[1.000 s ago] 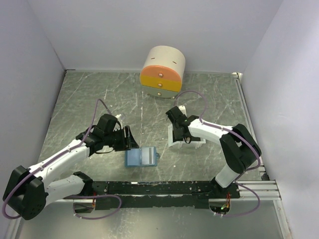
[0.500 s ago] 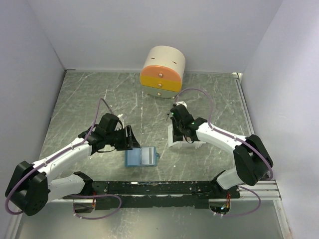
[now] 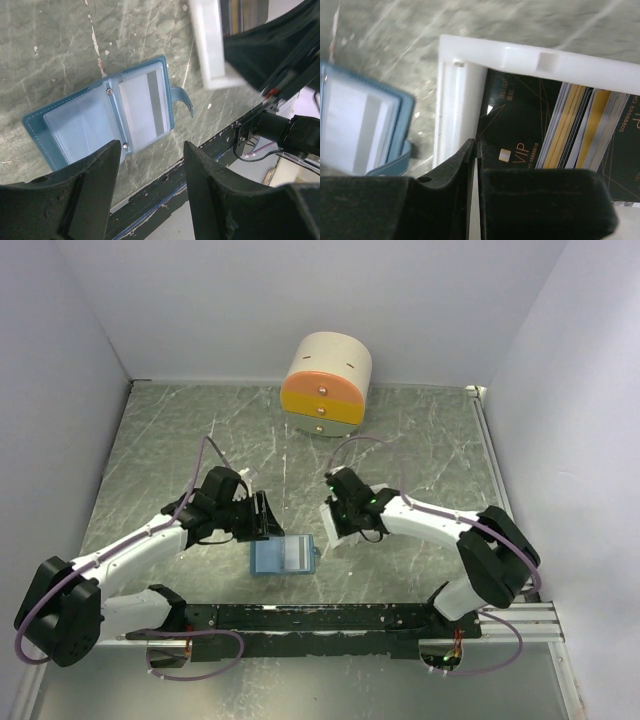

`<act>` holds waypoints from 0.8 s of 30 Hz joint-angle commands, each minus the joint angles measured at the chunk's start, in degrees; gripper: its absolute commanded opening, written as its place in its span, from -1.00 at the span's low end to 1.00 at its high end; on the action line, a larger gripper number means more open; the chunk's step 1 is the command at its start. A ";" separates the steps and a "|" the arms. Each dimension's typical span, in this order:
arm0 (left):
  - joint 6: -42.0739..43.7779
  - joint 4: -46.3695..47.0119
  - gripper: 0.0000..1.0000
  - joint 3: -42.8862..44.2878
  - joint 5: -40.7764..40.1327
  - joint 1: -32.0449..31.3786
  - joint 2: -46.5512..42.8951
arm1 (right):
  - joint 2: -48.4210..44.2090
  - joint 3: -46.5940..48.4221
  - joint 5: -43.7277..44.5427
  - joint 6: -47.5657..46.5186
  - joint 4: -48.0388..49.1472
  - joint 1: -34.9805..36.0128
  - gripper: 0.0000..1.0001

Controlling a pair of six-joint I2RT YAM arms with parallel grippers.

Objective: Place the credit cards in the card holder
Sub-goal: Move the storage box to the center of the board.

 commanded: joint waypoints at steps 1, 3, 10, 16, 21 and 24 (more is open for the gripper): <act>0.37 0.64 0.27 1.38 0.72 -0.20 -0.62 | 3.56 2.59 -1.33 -3.30 -1.93 7.19 -0.83; 0.64 -1.35 0.27 1.95 -1.81 -0.20 -2.16 | 4.78 3.80 0.36 -3.60 -3.26 8.52 -0.83; 1.39 -7.46 0.27 4.31 -10.13 -0.20 -10.31 | 4.00 9.11 8.49 -4.08 -6.81 8.77 -0.51; 2.43 -12.17 0.27 6.88 -16.37 -0.21 -15.55 | 5.00 15.74 20.00 -7.72 -13.38 8.56 -0.08; 3.12 -12.27 0.28 7.13 -17.94 -0.15 -18.22 | 8.05 17.01 23.96 -8.86 -15.46 8.03 0.22; 3.75 -13.28 0.29 7.54 -18.62 -0.20 -18.06 | 9.09 15.90 23.56 -9.44 -13.73 7.81 0.31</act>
